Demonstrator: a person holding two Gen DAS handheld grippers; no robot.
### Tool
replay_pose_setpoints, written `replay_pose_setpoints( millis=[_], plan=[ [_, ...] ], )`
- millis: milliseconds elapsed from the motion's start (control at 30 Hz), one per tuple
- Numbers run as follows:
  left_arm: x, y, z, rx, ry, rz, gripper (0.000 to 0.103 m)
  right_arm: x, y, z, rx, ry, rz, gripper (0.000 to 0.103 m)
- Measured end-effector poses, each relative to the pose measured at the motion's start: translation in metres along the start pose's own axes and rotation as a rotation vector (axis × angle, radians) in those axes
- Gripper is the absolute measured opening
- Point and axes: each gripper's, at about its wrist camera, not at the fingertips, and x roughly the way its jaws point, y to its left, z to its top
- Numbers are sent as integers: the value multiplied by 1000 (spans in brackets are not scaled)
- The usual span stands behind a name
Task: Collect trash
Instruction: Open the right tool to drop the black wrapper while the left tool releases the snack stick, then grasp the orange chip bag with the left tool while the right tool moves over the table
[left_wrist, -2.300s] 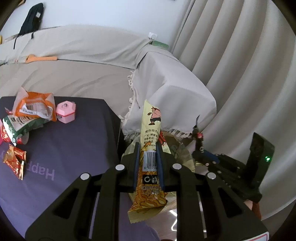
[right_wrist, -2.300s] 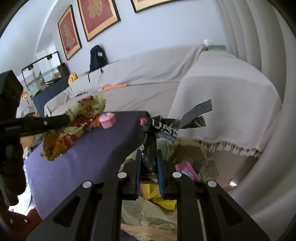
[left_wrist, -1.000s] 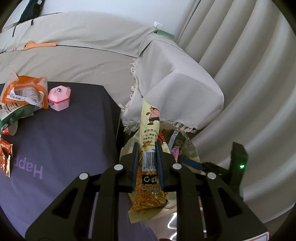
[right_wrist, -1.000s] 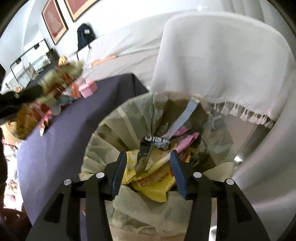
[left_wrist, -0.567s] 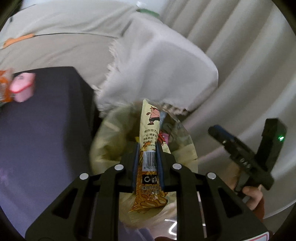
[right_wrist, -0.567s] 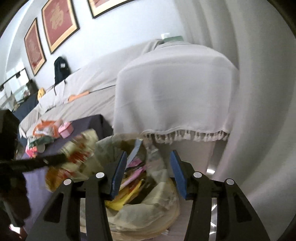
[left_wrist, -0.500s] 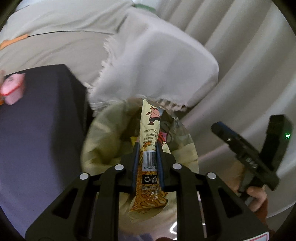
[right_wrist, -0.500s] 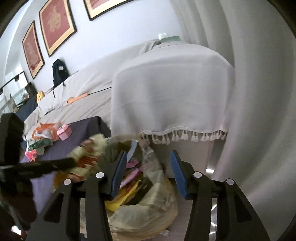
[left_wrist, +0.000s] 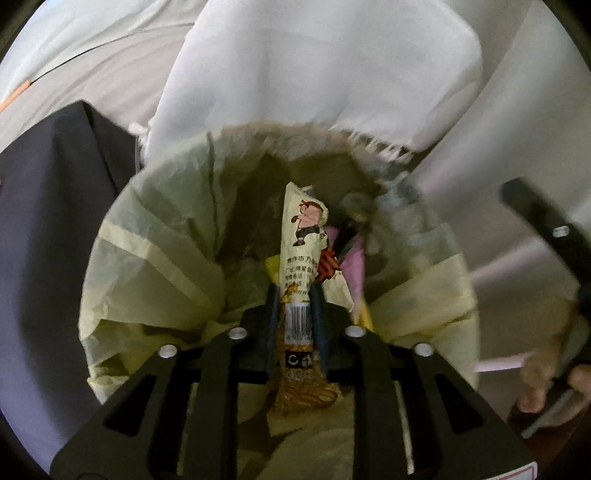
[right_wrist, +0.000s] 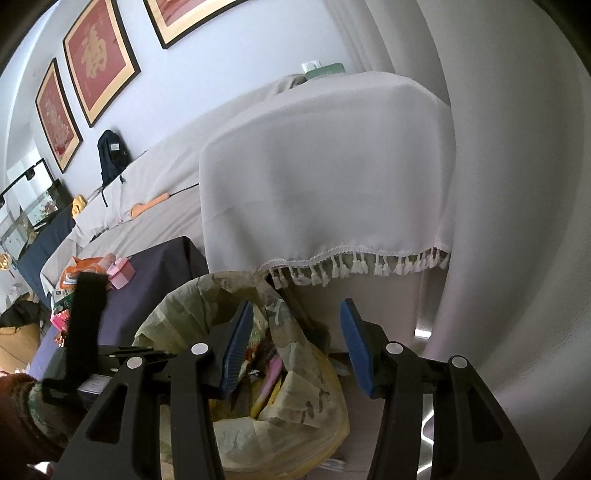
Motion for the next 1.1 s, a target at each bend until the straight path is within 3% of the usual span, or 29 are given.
replay_pose_setpoints(
  millis=[33,67,200,300,433,600,667,833,933,1100],
  plan=[
    [-6,1,-1,3,-17,-10,44,0,0,0,1,0,-2,47],
    [-14,1,-1,5,-40,-27,48,0,0,-1,2,-1,-4,47],
    [-43,5,-2,-27,-88,-46,48,-2,5,1,-3,-11,6,47],
    [-72,20,-10,-62,-159,-21,48,-6,14,3,-25,-25,16,48],
    [-120,47,-25,-86,-273,75,48,-7,30,5,-48,-31,52,48],
    [-191,112,-57,-150,-456,265,54,-5,64,7,-119,-13,126,48],
    [-215,147,-72,-220,-510,342,55,-1,87,5,-179,-7,127,48],
    [-264,219,-113,-398,-569,417,55,18,138,1,-235,59,182,48],
    [-278,255,-133,-459,-573,415,55,32,171,-5,-267,112,247,48],
    [-283,284,-134,-453,-570,309,56,49,230,-20,-382,146,230,48]
  ],
)
